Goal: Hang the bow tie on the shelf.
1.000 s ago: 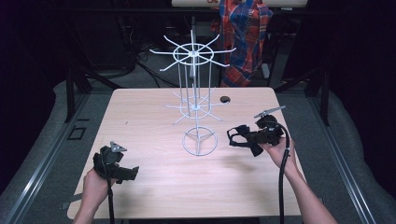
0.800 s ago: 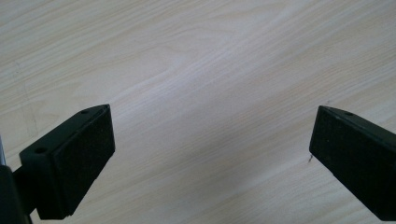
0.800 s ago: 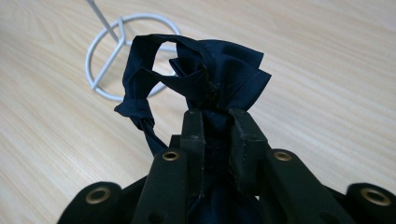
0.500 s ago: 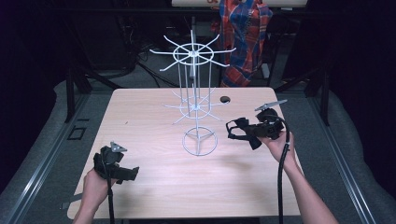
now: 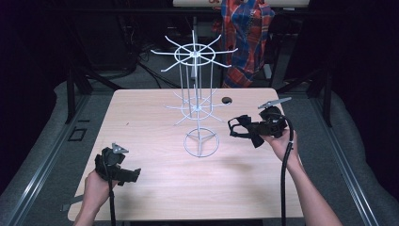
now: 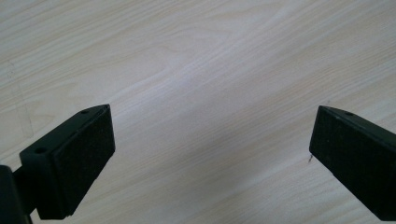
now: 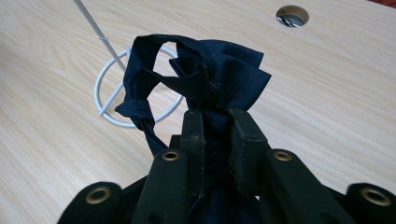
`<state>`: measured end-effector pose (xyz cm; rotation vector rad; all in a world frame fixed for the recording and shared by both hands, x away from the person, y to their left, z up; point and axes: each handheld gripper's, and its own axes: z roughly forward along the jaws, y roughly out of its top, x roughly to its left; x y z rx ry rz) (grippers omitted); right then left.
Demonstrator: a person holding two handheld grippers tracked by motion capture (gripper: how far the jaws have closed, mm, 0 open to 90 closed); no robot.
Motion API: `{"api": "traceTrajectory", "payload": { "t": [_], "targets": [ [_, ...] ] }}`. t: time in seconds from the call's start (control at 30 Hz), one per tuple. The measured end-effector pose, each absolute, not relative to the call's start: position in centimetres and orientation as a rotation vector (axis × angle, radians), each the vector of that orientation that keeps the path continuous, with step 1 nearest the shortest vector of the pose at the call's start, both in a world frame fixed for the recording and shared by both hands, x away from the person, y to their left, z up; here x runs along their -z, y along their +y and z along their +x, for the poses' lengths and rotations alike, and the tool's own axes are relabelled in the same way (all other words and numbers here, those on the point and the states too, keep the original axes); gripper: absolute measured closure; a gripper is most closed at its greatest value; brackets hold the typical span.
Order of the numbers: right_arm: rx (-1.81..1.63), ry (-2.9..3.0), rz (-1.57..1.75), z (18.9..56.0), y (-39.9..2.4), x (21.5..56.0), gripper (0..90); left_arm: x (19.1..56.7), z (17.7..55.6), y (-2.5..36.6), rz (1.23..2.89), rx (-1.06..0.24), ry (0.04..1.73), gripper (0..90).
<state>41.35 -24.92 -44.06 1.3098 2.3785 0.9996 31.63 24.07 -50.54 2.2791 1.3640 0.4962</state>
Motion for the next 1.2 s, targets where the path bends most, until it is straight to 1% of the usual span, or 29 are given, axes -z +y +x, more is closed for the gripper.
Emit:
{"api": "traceTrajectory", "payload": {
  "t": [0.2, 0.63, 0.83, 1.2],
  "targets": [
    [-1.077, 2.365, 1.282, 41.3, -25.1, 43.3, 76.9, 50.5, 31.8, 23.9, 2.288, -0.496, 1.352, 0.2],
    [-1.122, 2.338, 1.242, 41.4, -24.6, 41.6, 76.9, 50.6, 32.3, 23.1, 2.32, -0.474, 1.315, 0.2],
    [-1.149, 2.311, 1.214, 41.5, -24.4, 40.6, 76.9, 50.7, 32.2, 23.4, 2.315, -0.487, 1.342, 2.5],
    [-1.227, 2.274, 1.222, 41.9, -25.1, 39.3, 76.9, 50.7, 32.2, 23.2, 2.322, -0.472, 1.335, 2.1]
  ]
}}
